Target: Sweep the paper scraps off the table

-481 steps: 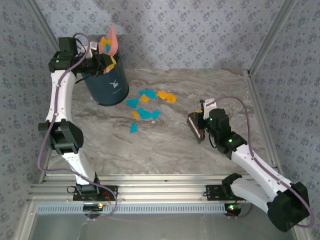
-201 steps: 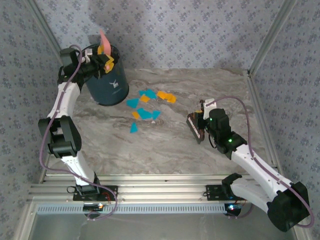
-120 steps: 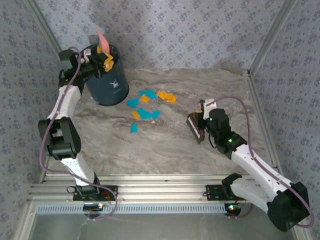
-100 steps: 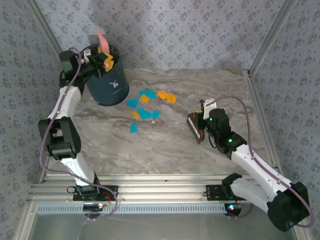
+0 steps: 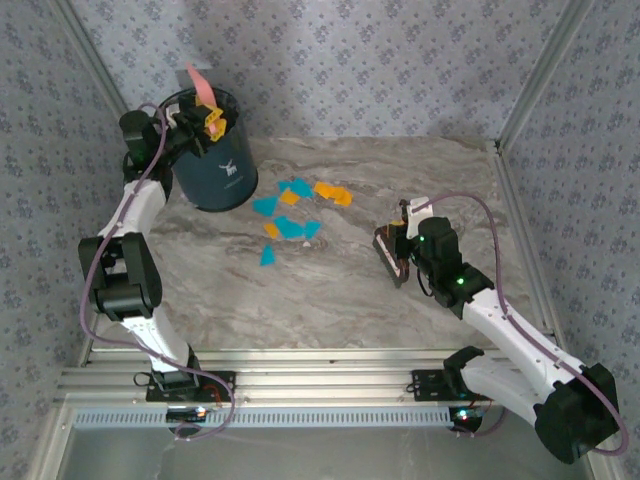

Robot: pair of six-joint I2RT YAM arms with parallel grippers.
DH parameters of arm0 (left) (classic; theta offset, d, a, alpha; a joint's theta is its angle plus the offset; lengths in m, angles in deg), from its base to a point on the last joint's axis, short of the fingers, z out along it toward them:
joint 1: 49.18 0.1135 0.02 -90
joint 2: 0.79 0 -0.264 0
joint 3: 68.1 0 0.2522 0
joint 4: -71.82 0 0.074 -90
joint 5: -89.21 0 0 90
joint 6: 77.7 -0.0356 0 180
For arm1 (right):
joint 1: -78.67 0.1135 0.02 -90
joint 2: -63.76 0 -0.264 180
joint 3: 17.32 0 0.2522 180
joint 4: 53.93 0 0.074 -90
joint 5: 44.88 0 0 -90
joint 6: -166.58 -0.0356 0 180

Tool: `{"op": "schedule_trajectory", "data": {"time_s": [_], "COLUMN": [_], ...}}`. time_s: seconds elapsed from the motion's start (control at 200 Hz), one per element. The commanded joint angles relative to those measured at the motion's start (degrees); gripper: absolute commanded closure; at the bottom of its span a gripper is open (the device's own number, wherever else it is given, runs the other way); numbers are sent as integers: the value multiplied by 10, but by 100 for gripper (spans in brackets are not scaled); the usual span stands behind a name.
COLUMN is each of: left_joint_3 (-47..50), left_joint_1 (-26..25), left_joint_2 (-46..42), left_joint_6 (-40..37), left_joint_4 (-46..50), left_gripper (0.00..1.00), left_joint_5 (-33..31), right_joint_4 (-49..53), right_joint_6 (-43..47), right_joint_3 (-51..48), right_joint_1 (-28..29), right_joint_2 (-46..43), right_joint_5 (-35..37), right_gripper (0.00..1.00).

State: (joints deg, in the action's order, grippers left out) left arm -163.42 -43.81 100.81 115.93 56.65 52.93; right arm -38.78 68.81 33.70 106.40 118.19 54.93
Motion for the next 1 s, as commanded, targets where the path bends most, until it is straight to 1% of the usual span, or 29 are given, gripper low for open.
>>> {"op": "schedule_trajectory", "data": {"time_s": [0.0,0.28,0.355,0.455,0.69,0.77,0.924,0.994], "left_joint_3": [4,32,28,16,-23,-47,-111,-136], "left_joint_1": [3,-5,-7,-7,-7,-7,-13,-16], "left_joint_2": [-27,-19,-18,-23,-51,-58,-75,-77], "left_joint_6": [38,129,132,108,-24,-86,-277,-351], "left_joint_4": [-66,-164,-168,-144,4,69,303,381], "left_gripper": [100,100,100,100,100,100,100,100], "left_joint_5": [-16,-47,-47,-36,-6,9,17,18], "right_joint_4": [-15,-14,-15,-14,-15,-16,-18,-20], "right_joint_6": [-10,-9,-9,-9,-11,-11,-14,-16], "right_joint_3": [-4,-4,-5,-4,-4,-6,-7,-8], "right_joint_1": [-2,-2,-1,-1,-2,-2,-2,-2], "right_joint_2": [-5,-5,-5,-5,-6,-6,-6,-6], "right_joint_5": [-3,-1,0,1,1,1,0,0], "right_gripper": [100,100,100,100,100,100,100,100]}}
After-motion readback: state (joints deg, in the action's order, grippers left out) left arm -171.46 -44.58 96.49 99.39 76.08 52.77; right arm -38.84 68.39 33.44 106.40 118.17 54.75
